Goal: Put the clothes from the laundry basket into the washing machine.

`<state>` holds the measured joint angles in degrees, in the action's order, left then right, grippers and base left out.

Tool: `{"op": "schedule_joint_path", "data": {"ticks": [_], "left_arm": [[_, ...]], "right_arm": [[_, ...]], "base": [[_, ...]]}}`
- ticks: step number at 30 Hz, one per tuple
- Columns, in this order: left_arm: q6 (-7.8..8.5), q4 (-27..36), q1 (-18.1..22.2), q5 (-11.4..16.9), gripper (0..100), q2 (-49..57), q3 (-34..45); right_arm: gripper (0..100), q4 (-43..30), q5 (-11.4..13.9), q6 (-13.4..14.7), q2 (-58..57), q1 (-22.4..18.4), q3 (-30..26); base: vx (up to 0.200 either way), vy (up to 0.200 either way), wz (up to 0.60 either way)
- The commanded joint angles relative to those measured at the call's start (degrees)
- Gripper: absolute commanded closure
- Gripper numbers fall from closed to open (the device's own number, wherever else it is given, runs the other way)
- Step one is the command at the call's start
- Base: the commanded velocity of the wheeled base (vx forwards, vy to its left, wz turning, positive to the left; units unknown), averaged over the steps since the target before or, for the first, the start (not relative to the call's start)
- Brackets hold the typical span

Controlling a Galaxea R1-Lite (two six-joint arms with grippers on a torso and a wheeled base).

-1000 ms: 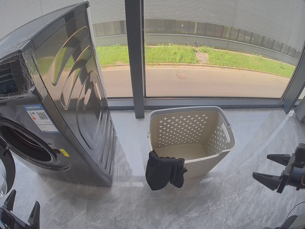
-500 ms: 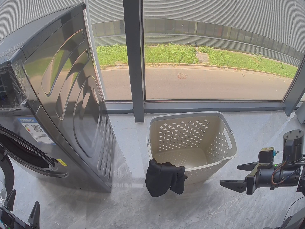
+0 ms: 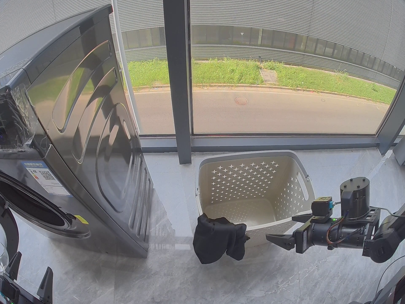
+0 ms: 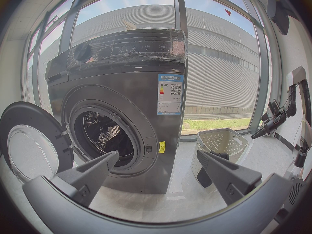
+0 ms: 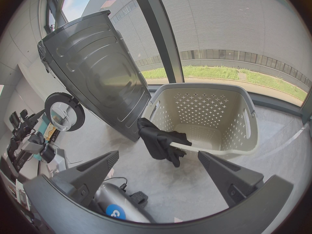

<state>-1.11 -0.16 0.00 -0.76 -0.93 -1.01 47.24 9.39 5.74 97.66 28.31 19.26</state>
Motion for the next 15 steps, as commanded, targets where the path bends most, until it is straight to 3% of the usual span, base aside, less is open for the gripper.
{"op": "schedule_joint_path", "data": {"ticks": [1, 15], "left_arm": [[-0.03, -0.02, 0.0, -0.04, 0, 0.93, 0.84], [-0.03, -0.02, 0.0, -0.04, 0, 0.93, 0.84]], "right_arm": [[0, 6.55, -1.3, -0.2, 10.62, 1.14, 0.87], [0, 9.54, -6.05, -0.29, 18.71, 1.93, 5.88]], "base": [[0.0, 0.0, 0.0], [0.0, 0.0, 0.0]]}}
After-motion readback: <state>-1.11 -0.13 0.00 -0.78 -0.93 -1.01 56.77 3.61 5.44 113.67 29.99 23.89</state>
